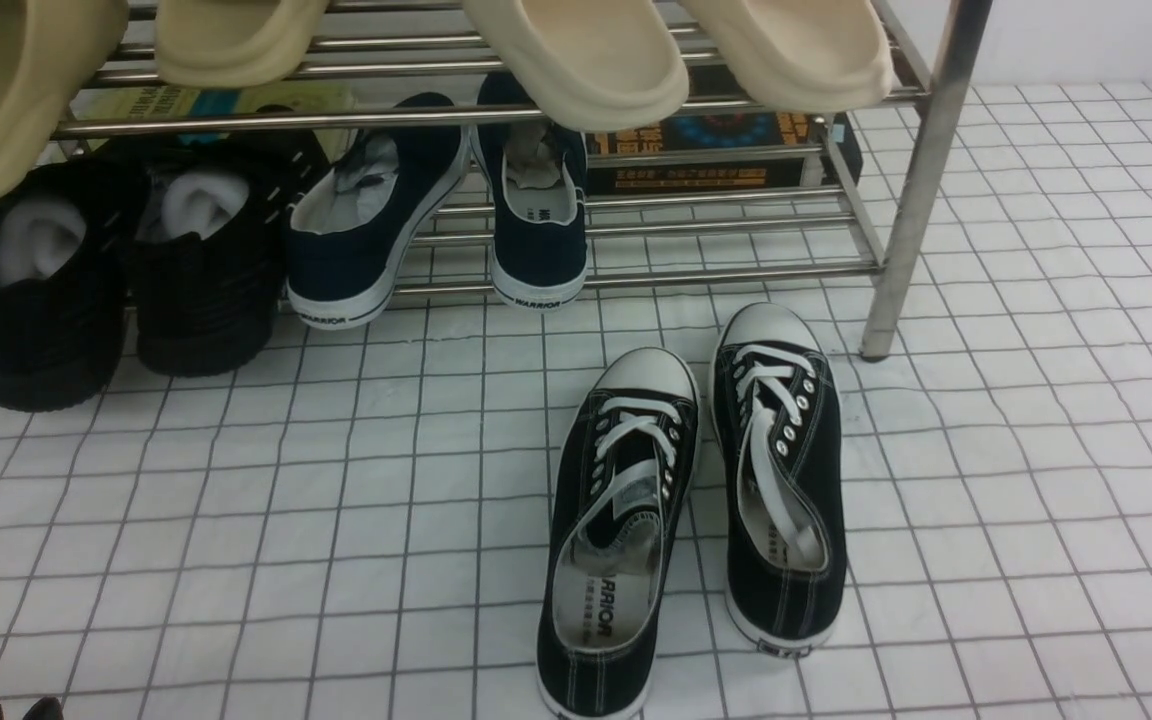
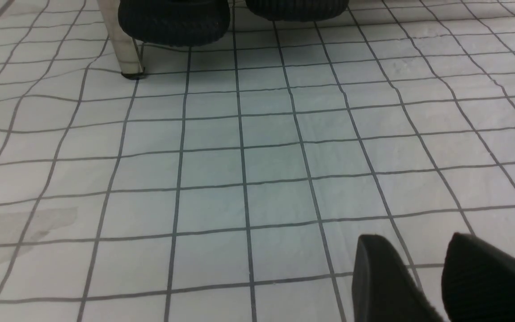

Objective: Take the shoes off the shelf with your hand from the white checkered tablecloth.

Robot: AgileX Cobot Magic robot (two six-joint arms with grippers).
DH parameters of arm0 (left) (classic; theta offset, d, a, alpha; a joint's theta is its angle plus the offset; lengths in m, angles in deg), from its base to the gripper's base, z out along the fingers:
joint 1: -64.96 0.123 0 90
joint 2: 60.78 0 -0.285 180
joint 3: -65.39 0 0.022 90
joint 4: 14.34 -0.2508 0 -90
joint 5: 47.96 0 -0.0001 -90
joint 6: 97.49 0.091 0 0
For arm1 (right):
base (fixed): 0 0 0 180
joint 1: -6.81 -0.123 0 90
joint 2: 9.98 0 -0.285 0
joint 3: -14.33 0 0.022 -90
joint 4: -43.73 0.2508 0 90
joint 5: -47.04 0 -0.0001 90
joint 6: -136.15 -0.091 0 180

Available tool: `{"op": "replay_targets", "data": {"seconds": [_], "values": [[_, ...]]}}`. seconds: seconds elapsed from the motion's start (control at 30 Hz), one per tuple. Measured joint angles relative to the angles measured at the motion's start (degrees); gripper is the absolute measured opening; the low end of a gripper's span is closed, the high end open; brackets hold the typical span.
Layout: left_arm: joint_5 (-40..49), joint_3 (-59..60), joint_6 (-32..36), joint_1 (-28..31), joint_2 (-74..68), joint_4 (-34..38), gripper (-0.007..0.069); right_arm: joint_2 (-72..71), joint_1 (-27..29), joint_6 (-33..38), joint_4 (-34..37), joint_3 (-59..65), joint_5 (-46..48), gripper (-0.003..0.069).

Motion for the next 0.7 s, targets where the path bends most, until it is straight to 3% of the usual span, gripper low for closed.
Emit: {"op": "replay_targets", "data": {"seconds": [0.7], "values": [[0.0,0.0,0.0,0.0,0.0,0.0,0.0240,0.0,1.1,0.2,0.6,0.0,0.0,0.0050]]}}
